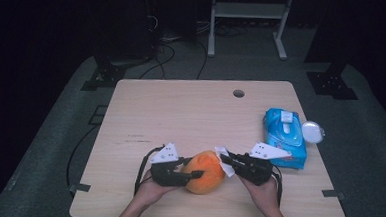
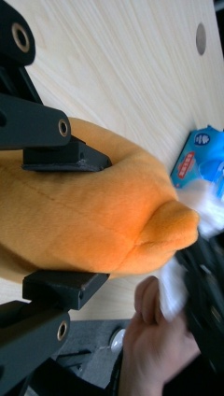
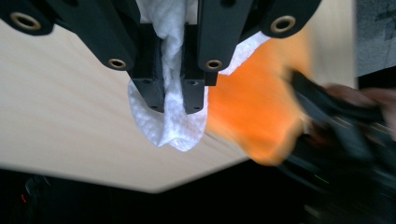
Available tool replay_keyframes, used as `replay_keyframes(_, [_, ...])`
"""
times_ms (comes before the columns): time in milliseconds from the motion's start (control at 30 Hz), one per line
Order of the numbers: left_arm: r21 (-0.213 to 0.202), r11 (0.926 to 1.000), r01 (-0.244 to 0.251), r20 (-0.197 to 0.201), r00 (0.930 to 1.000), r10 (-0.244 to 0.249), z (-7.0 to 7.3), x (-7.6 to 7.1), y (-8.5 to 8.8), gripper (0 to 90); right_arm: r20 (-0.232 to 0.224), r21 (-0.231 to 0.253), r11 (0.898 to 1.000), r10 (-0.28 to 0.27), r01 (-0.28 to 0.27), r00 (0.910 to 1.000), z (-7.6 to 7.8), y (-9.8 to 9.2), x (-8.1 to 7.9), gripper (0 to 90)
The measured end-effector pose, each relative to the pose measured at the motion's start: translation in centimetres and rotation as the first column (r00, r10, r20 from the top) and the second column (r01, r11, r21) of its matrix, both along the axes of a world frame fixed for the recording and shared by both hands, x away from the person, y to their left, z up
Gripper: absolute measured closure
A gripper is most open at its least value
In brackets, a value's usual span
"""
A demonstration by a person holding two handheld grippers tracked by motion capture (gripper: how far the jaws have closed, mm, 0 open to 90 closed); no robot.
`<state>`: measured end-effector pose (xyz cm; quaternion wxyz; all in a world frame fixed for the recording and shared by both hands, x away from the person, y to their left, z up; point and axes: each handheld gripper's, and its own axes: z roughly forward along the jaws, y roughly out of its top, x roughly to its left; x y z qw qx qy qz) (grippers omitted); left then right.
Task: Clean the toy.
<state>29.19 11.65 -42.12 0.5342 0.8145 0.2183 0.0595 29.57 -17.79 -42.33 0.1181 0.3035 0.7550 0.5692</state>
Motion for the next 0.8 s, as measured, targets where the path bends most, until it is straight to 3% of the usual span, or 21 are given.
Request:
replay_keyframes(100, [0.001, 1.0000, -0.010, -0.005, 0.9999, 0.010, -0.3, 0.1, -0.1, 50.9, -0.043, 0.026, 1.000, -0.007, 0.008, 0.9991, -0.7, -0.3, 0.3, 80.9])
replay_keyframes(200, [0.025, 0.9996, -0.013, 0.016, 0.9998, 0.012, -0.4, -0.1, -0.7, 50.3, 0.028, 0.046, 0.998, 0.040, -0.041, 0.9988, 0.9, 0.9, -0.8, 80.8])
replay_keyframes(267, [0.021, 0.9997, -0.013, 0.012, 0.9998, 0.012, -0.5, -0.1, -0.7, 48.9, 0.038, 0.021, 0.999, 0.044, -0.044, 0.9983, 0.9, 1.3, -0.9, 80.8])
replay_keyframes(300, [0.019, 0.9998, -0.012, 0.009, 0.9999, 0.012, -0.5, -0.1, -0.6, 46.5, 0.023, 0.027, 0.999, 0.041, -0.042, 0.9989, 0.5, 1.1, -0.7, 80.8])
replay_keyframes(400, [-0.020, 0.9997, -0.016, -0.029, 0.9995, 0.015, -0.7, 0.3, -0.5, 27.4, -0.020, 0.022, 1.000, 0.015, -0.014, 0.9997, -0.8, 0.5, 0.0, 80.8])
replay_keyframes(467, [-0.026, 0.9993, -0.026, -0.043, 0.9988, 0.025, -0.9, 0.5, -0.7, 23.4, -0.034, 0.035, 0.999, 0.008, -0.007, 0.9994, -0.8, 0.4, 0.1, 80.8])
replay_keyframes(533, [-0.027, 0.9992, -0.027, -0.047, 0.9985, 0.026, -0.9, 0.6, -0.7, 26.9, -0.018, 0.033, 0.999, 0.009, -0.008, 0.9998, -0.3, 0.5, -0.1, 80.7])
replay_keyframes(633, [-0.010, 0.9992, -0.039, -0.003, 0.9992, 0.039, -0.7, 0.3, -0.9, 42.8, 0.026, 0.065, 0.997, 0.038, -0.040, 0.9989, 0.8, 1.0, -1.0, 80.7])
replay_keyframes(700, [-0.019, 0.9990, -0.041, 0.019, 0.9990, 0.041, -0.2, 0.0, -0.9, 48.3, 0.054, 0.046, 0.998, 0.043, -0.046, 0.9976, 1.2, 1.4, -1.4, 80.8])
replay_keyframes(800, [-0.017, 0.9985, -0.053, 0.029, 0.9982, 0.053, 0.3, -0.2, -0.7, 49.6, 0.028, 0.052, 0.998, 0.024, -0.026, 0.9993, 0.6, 0.8, -0.7, 80.8])
